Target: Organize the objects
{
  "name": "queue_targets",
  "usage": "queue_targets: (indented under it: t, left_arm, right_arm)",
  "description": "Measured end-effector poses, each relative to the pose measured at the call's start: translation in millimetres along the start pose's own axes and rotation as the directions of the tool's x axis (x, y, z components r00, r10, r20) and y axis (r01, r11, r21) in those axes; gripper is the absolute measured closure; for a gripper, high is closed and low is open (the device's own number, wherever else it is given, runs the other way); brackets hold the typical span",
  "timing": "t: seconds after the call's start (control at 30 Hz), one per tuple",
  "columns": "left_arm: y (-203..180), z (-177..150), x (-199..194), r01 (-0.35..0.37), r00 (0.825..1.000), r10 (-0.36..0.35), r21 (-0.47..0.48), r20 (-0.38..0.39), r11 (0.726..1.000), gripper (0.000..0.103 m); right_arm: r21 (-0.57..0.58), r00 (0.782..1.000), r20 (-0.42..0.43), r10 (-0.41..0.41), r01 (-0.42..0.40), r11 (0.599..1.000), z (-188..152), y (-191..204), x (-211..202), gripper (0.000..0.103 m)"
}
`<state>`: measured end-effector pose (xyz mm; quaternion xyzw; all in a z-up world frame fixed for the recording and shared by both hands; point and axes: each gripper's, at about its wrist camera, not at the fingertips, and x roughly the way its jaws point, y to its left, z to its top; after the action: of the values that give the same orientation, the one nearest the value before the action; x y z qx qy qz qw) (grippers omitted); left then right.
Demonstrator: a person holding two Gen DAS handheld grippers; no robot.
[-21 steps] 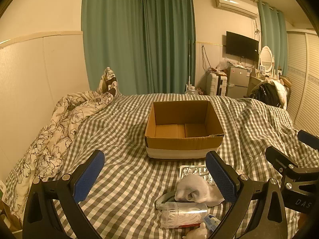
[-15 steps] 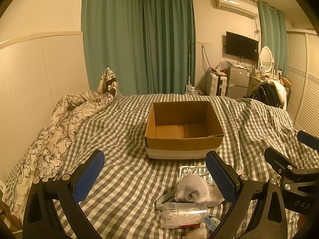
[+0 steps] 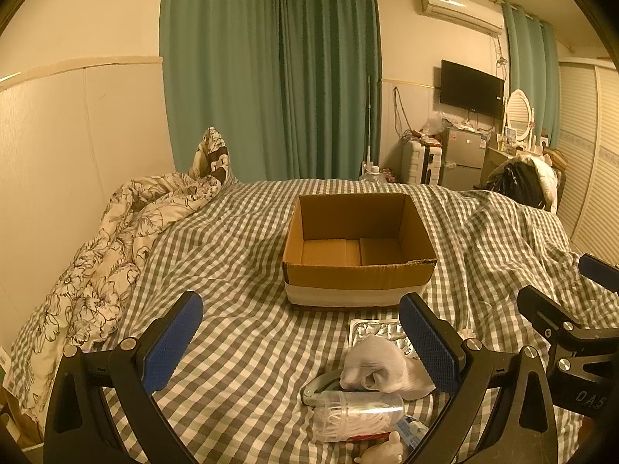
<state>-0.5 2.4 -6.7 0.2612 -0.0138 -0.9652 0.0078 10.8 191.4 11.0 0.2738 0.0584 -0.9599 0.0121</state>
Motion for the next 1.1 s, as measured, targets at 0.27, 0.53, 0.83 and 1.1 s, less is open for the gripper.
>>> queue_targets:
  t: [0.27,0.53,0.83,1.1]
  left_arm:
    - [-0.6,-3.7,6.7,0.001,1.000,-0.001,-0.002,-0.020,1.000,0.000]
    - [-8.9,-24.8,43.8,-0.007,0.993,0.010,0.028,-0.116,1.000,0.000]
    - [-30.3,-59.2,91.5,0.030,0.969,-0.010,0.077,-0.246,0.997,0.000]
    - [-49.5,-71.2,115.0,0.095,0.952,-0.054,0.123,-0.300,0.988,0.000]
  right_arm:
    - [-0.002,1.000,-0.016,0.001,-0.001,1.000,-2.5,-1.3,7.8,0.000]
    - [0.013,0.986,-0.168,0.001,0.001,1.000,-34.1,-2.5,77.0,0.003]
    - [0.009,0.947,-0.312,0.076,-0.077,0.997,-59.1,6.5,127.2,0.029]
    - [0.024,0.950,-0.293,0.105,-0.102,0.994,-55.4,-2.5,117.5,0.089]
